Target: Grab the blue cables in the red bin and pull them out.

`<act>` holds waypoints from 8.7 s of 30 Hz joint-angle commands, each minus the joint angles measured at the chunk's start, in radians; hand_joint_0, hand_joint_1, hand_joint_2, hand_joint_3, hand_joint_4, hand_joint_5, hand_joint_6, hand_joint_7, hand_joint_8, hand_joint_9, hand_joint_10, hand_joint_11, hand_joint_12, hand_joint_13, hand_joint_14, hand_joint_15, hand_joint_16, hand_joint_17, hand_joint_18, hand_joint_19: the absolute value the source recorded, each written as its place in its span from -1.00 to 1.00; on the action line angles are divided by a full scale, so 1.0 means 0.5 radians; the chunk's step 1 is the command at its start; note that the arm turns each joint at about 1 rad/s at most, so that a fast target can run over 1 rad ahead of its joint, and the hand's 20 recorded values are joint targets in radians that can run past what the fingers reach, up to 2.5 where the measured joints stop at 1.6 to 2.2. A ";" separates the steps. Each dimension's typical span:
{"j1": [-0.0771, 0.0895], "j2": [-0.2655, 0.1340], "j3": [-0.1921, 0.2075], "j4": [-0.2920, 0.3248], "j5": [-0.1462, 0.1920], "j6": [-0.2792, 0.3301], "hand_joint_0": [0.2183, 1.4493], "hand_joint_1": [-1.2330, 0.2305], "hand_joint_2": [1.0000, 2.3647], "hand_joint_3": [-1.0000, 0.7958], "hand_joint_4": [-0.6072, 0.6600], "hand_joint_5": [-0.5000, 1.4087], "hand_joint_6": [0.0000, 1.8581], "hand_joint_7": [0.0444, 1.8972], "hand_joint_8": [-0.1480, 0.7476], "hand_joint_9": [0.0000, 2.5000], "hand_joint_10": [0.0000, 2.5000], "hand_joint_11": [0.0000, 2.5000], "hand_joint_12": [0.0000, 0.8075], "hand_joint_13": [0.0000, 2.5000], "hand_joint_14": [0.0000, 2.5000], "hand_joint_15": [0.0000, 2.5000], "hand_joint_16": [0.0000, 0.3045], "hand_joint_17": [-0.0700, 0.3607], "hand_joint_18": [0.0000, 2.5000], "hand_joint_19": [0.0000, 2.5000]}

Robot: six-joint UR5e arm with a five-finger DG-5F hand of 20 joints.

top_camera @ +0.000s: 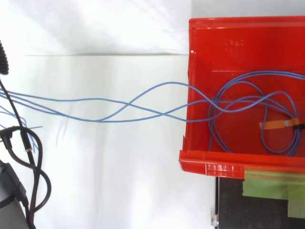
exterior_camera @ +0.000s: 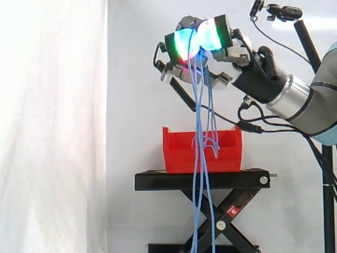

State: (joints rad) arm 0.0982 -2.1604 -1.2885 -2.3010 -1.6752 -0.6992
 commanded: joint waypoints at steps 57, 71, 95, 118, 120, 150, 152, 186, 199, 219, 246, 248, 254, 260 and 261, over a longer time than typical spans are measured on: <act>0.003 0.001 0.000 0.184 -0.512 -1.128 0.21 -0.49 -1.00 -1.00 -0.14 0.12 0.21 -0.55 -0.28 -0.18 -0.59 0.30 -0.30 0.01 -0.99 0.18 -0.72 -0.24 -0.35 -0.36; 0.000 0.001 0.000 0.175 -0.558 -1.211 0.21 -0.49 -1.00 -1.00 -0.14 0.12 0.19 -0.55 -0.29 -0.18 -0.59 0.30 -0.30 0.01 -0.99 0.18 -0.72 -0.23 -0.35 -0.36; 0.021 0.001 0.000 -0.386 -0.135 -0.441 0.20 -0.49 -1.00 -1.00 -0.15 0.13 0.19 -0.54 -0.31 -0.18 -0.58 0.30 -0.31 0.01 -0.99 0.18 -0.73 -0.24 -0.35 -0.36; 0.074 0.001 0.000 -1.055 0.077 0.455 0.19 -0.49 -1.00 -1.00 -0.14 0.13 0.16 -0.53 -0.29 -0.19 -0.58 0.30 -0.30 0.00 -0.99 0.17 -0.73 -0.24 -0.35 -0.36; 0.077 -0.002 0.000 -1.080 0.077 0.467 0.18 -0.48 -1.00 -1.00 -0.11 0.14 0.13 -0.54 -0.29 -0.19 -0.58 0.30 -0.31 0.00 -0.99 0.18 -0.73 -0.24 -0.36 -0.35; 0.080 -0.002 0.000 -1.101 0.077 0.495 -0.22 -0.22 -1.00 -1.00 0.03 0.18 -0.36 -0.43 -0.17 -0.24 -0.50 0.25 -0.18 -0.04 -0.99 0.17 -0.67 -0.15 -0.35 -0.37; 0.083 0.001 0.000 -1.101 0.077 0.495 -0.23 -0.20 -1.00 -1.00 0.07 0.19 -0.38 -0.43 -0.16 -0.24 -0.50 0.25 -0.16 -0.04 -0.99 0.16 -0.67 -0.14 -0.36 -0.37; 0.080 0.001 0.000 -1.120 0.077 0.495 0.00 -0.43 -1.00 -1.00 0.07 0.33 -0.43 -0.30 -0.23 -0.18 -0.74 0.37 -0.27 -0.04 -0.99 0.16 -0.71 -0.22 -0.38 -0.36; 0.080 0.001 0.000 -1.120 0.074 0.495 -0.13 -0.37 -1.00 -1.00 0.13 0.30 -0.50 -0.32 -0.20 -0.21 -0.66 0.34 -0.22 -0.05 -0.99 0.16 -0.69 -0.18 -0.38 -0.37; 0.080 0.001 0.000 -1.120 0.077 0.513 -0.16 -0.38 -1.00 -1.00 0.14 0.26 -0.57 -0.33 -0.18 -0.23 -0.63 0.32 -0.21 -0.06 -0.99 0.16 -0.68 -0.17 -0.38 -0.36; 0.080 0.001 0.000 -1.129 0.077 0.513 0.09 -0.55 -1.00 -1.00 -0.02 0.12 0.06 -0.51 -0.25 -0.21 -0.68 0.36 -0.29 -0.06 -0.99 0.15 -0.71 -0.22 -0.39 -0.36; 0.080 0.001 0.000 -1.129 0.077 0.513 0.09 -0.56 -1.00 -1.00 -0.04 0.11 0.08 -0.53 -0.25 -0.21 -0.68 0.35 -0.28 -0.06 -0.99 0.15 -0.72 -0.22 -0.39 -0.36; 0.080 0.001 0.000 -1.129 0.077 0.516 0.12 -0.57 -1.00 -1.00 -0.05 0.09 0.11 -0.53 -0.25 -0.22 -0.67 0.35 -0.27 -0.05 -0.99 0.16 -0.72 -0.22 -0.38 -0.36; 0.080 0.001 0.000 -1.129 0.077 0.516 0.15 -0.57 -1.00 -1.00 -0.07 0.07 0.15 -0.55 -0.27 -0.22 -0.67 0.35 -0.27 -0.05 -0.99 0.16 -0.72 -0.22 -0.38 -0.36; 0.080 0.001 0.000 -1.129 0.074 0.516 0.15 -0.57 -1.00 -1.00 -0.08 0.07 0.15 -0.55 -0.27 -0.22 -0.67 0.34 -0.27 -0.05 -0.99 0.15 -0.72 -0.22 -0.38 -0.36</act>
State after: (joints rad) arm 0.1381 -2.1599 -1.2885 -2.8656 -1.6369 -0.4413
